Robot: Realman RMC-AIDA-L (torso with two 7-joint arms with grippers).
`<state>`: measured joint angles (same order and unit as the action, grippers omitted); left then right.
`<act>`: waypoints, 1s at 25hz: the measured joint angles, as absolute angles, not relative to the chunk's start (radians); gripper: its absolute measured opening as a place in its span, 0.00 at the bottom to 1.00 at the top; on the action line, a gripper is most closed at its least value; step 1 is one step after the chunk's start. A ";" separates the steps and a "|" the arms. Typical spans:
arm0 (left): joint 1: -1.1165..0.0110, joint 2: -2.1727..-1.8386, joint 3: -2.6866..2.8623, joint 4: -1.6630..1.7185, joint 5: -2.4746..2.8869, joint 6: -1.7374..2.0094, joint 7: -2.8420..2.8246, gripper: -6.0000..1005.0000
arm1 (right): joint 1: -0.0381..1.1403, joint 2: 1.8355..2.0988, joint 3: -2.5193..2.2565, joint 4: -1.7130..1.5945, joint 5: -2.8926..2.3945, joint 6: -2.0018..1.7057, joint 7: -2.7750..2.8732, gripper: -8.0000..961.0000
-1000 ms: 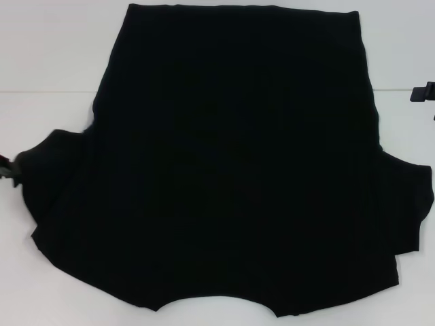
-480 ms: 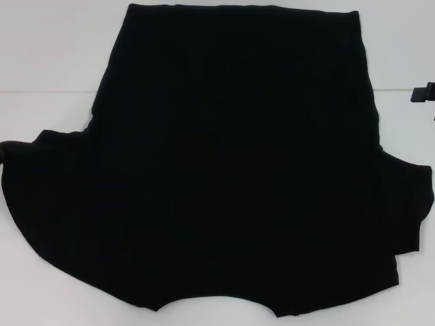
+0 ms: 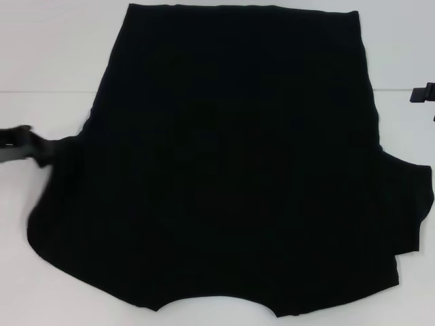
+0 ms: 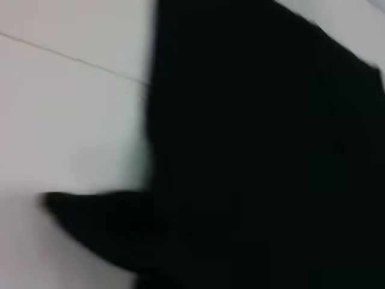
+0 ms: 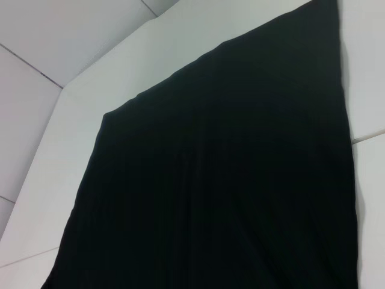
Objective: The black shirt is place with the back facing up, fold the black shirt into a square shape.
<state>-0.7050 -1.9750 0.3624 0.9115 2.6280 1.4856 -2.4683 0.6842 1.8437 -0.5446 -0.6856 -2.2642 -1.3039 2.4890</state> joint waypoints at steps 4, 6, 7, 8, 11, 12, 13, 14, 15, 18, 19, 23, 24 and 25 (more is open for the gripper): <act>-0.727 -1.999 0.467 0.911 2.602 1.517 -2.464 0.08 | 0.684 1.845 -0.545 -0.686 -2.264 -1.301 2.489 0.92; -0.738 -2.008 0.511 0.909 2.591 1.518 -2.464 0.08 | 0.684 1.846 -0.545 -0.686 -2.264 -1.301 2.489 0.92; -0.745 -2.014 0.532 0.907 2.588 1.519 -2.465 0.08 | 0.684 1.846 -0.545 -0.686 -2.264 -1.301 2.488 0.92; -0.754 -2.025 0.560 0.905 2.586 1.519 -2.467 0.09 | 0.684 1.846 -0.545 -0.686 -2.264 -1.300 2.488 0.92; -0.761 -2.037 0.588 0.904 2.585 1.518 -2.468 0.09 | 0.684 1.846 -0.545 -0.686 -2.264 -1.300 2.487 0.92; -0.762 -2.041 0.603 0.903 2.585 1.518 -2.468 0.09 | 0.684 1.846 -0.545 -0.686 -2.264 -1.300 2.486 0.92; -0.763 -2.046 0.620 0.901 2.585 1.516 -2.467 0.10 | 0.684 1.847 -0.545 -0.685 -2.264 -1.299 2.486 0.92; -0.764 -2.049 0.641 0.894 2.585 1.514 -2.466 0.10 | 0.683 1.847 -0.545 -0.683 -2.264 -1.298 2.485 0.92; -0.766 -2.050 0.661 0.885 2.585 1.513 -2.465 0.10 | 0.683 1.847 -0.545 -0.681 -2.264 -1.296 2.484 0.92; -0.776 -2.040 0.712 0.838 2.600 1.494 -2.479 0.11 | 0.683 1.846 -0.545 -0.675 -2.264 -1.294 2.483 0.92; -0.777 -2.036 0.718 0.829 2.607 1.490 -2.491 0.11 | 0.683 1.846 -0.545 -0.675 -2.264 -1.293 2.482 0.92; -0.759 -2.025 0.669 0.859 2.604 1.527 -2.509 0.12 | 0.683 1.846 -0.545 -0.675 -2.267 -1.293 2.481 0.92; -0.747 -2.023 0.627 0.881 2.598 1.538 -2.509 0.12 | 0.683 1.846 -0.545 -0.675 -2.268 -1.294 2.481 0.92; -0.738 -2.021 0.588 0.900 2.592 1.547 -2.509 0.12 | 0.683 1.845 -0.545 -0.674 -2.269 -1.293 2.481 0.92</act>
